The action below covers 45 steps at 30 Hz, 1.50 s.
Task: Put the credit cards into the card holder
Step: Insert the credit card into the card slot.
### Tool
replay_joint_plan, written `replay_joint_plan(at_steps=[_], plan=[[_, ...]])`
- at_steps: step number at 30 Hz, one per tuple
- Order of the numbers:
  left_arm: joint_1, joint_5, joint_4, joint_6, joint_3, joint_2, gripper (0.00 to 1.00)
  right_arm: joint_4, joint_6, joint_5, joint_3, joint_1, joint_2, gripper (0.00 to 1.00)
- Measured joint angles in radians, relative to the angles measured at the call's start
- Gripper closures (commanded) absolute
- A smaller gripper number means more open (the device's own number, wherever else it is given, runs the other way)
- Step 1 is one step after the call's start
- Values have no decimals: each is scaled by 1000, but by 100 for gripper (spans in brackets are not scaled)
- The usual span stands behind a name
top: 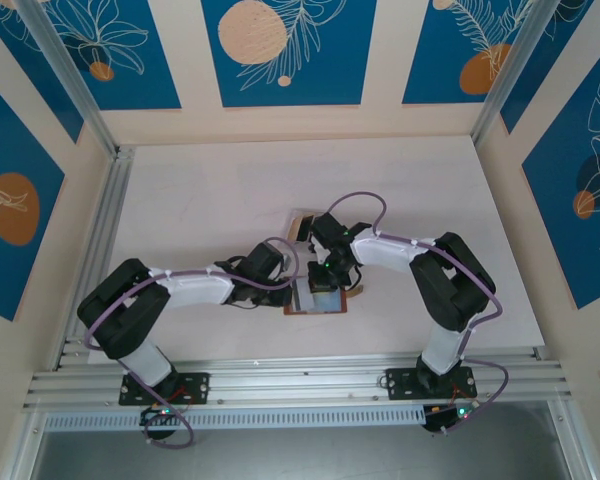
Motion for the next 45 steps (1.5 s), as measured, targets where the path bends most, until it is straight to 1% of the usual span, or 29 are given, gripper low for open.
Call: replay_joint_plan(at_steps=[4,8,11,15,16,19,21,24,29,35,38,42,45], plan=[[0,5,12,-8,-8,-2,91,19,33,-20,-3,1,4,98],[0,5,23,-19,-15,-5,91,35,69,-12,-13,10,6,92],[0,5,25,-20,-17,-6,91,44,83,-5,-16,13,16,84],[0,5,31,-27,-21,-7,91,6,69,37,2,22,9,68],[0,5,35,-28,-24,-8,91,-17,58,54,11,23,2,67],[0,5,59,-35,-33,-8,91,-66,25,70,44,21,-17,66],[0,5,76,-42,-40,-8,91,-81,0,69,56,14,-37,64],[0,7,92,-47,-48,-8,91,-104,-32,70,58,-14,-71,62],[0,8,97,-53,-51,-9,91,-127,-72,100,84,-43,-59,60],[0,8,97,-53,-51,-10,91,-127,-100,147,95,-29,16,60],[0,8,98,-53,-51,-10,91,-127,-103,190,95,-13,51,60],[0,8,98,-53,-51,-10,91,-130,-101,250,103,16,57,59],[0,8,98,-53,-51,-10,91,-129,-94,287,103,38,58,64]])
